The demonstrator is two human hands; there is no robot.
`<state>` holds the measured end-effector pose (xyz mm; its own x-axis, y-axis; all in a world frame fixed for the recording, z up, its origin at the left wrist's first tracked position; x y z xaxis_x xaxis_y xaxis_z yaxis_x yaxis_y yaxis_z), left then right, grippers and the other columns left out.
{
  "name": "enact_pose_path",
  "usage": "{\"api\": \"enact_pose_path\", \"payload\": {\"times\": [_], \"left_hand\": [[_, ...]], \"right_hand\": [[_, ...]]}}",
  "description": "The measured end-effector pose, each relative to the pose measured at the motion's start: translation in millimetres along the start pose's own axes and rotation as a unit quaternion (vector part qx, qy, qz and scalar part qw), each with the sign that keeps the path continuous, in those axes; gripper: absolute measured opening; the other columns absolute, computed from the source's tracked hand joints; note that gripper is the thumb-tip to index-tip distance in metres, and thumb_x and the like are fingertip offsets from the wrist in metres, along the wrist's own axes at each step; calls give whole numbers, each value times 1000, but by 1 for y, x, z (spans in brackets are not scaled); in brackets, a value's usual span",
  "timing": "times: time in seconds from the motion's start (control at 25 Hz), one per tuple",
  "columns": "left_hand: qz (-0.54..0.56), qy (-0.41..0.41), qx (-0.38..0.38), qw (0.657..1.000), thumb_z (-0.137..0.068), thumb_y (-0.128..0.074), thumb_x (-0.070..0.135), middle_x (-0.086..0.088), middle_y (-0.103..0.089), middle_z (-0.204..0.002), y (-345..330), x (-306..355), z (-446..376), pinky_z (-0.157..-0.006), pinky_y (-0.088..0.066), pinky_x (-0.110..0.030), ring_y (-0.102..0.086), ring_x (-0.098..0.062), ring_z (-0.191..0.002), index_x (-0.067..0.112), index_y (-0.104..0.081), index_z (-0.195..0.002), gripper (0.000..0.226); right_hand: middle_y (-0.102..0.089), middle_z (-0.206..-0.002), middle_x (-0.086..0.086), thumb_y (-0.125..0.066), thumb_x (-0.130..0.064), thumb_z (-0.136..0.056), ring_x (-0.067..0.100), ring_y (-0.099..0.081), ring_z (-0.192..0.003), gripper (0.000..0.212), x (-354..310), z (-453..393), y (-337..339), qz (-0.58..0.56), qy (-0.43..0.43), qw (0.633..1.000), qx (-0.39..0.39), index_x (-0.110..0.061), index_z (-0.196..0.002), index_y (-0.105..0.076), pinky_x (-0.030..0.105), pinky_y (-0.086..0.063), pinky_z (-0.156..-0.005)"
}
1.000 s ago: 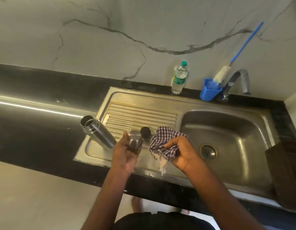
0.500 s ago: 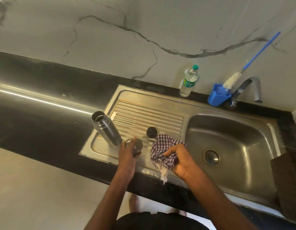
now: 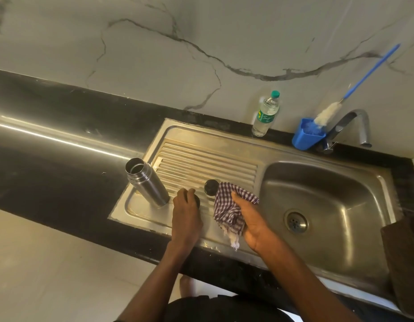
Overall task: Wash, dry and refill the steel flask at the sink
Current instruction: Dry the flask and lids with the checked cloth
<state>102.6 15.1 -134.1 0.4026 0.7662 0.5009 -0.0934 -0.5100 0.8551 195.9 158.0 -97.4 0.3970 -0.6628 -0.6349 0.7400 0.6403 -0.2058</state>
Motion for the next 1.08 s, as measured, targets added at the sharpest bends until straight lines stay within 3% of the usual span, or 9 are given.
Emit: {"api": "enact_pose_path", "payload": {"times": [0.28,0.36,0.48,0.6,0.68,0.76,0.84,0.92,1.08], "left_hand": [[20,11,23,999,-89,-81,20,-16,-47,-151,8,8,-6,-118,-39,-44,-44,-32,-141,6,-47,-148,69],[13,-7,30,999,-93,-77,30,-13,-51,-148,8,23,-20,-116,-39,-40,-45,-29,-137,8,-50,-146,63],[-95,8,-49,994,-96,-68,49,-7,-56,-139,-12,33,-49,-106,-41,-41,-49,-28,-128,13,-53,-139,58],[-168,33,-103,980,-96,-66,42,-4,-68,-121,-28,34,-65,-96,-39,-43,-59,-28,-112,18,-55,-122,38],[-112,47,-83,989,-93,-71,34,-1,-72,-110,-25,42,-74,-91,-41,-43,-65,-27,-102,20,-56,-115,31],[66,92,-82,990,-85,-83,31,2,-71,-105,-16,52,-79,-85,-46,-38,-67,-24,-94,20,-58,-116,42],[301,149,-113,935,-74,-94,26,0,-73,-104,-11,62,-87,-80,-53,-35,-70,-21,-92,21,-59,-112,52],[465,171,-161,854,-68,-97,17,-8,-73,-107,-4,79,-93,-83,-60,-38,-74,-25,-96,20,-59,-108,55],[616,167,-275,719,-83,-81,3,-8,-74,-116,8,124,-108,-69,-49,-29,-71,-22,-99,20,-58,-98,33]], "right_hand": [[-76,-109,15,-75,-20,-92,32,-74,-100,33,-18,-1,16,-41,27,998,49,-10,-122,-65,40,-63,-77],[-75,-108,16,-73,-17,-93,31,-74,-96,28,-19,2,19,-67,27,995,66,-10,-119,-66,36,-63,-71],[-77,-105,17,-73,-16,-93,31,-75,-93,25,-22,5,29,-91,35,992,85,-9,-116,-69,33,-64,-63],[-77,-105,15,-72,-13,-94,32,-75,-96,20,-30,8,42,-108,50,987,106,-10,-113,-70,36,-63,-70],[-77,-104,15,-71,-12,-94,32,-74,-94,13,-34,10,54,-127,55,983,119,-13,-107,-70,40,-62,-76],[-75,-100,14,-71,-11,-94,30,-73,-89,9,-35,10,68,-145,52,980,128,-14,-102,-68,41,-61,-76],[-74,-102,15,-71,-11,-93,31,-72,-91,10,-33,10,83,-165,45,975,138,-16,-99,-65,46,-61,-82],[-74,-107,17,-73,-12,-92,35,-71,-97,13,-31,9,95,-183,43,971,146,-16,-101,-65,49,-60,-85],[-74,-112,19,-76,-13,-88,38,-72,-102,36,-38,6,116,-210,55,964,156,-10,-122,-65,49,-61,-85]]}}
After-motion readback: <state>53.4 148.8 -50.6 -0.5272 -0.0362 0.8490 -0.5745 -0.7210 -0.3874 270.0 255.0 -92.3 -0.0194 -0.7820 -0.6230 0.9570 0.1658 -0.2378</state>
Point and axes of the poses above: each hand's wrist, its own z-axis away from the middle knuckle, its own y-axis out of the back of the hand, x = y × z, the point moved 5 cm from there along -z, towards the middle knuckle
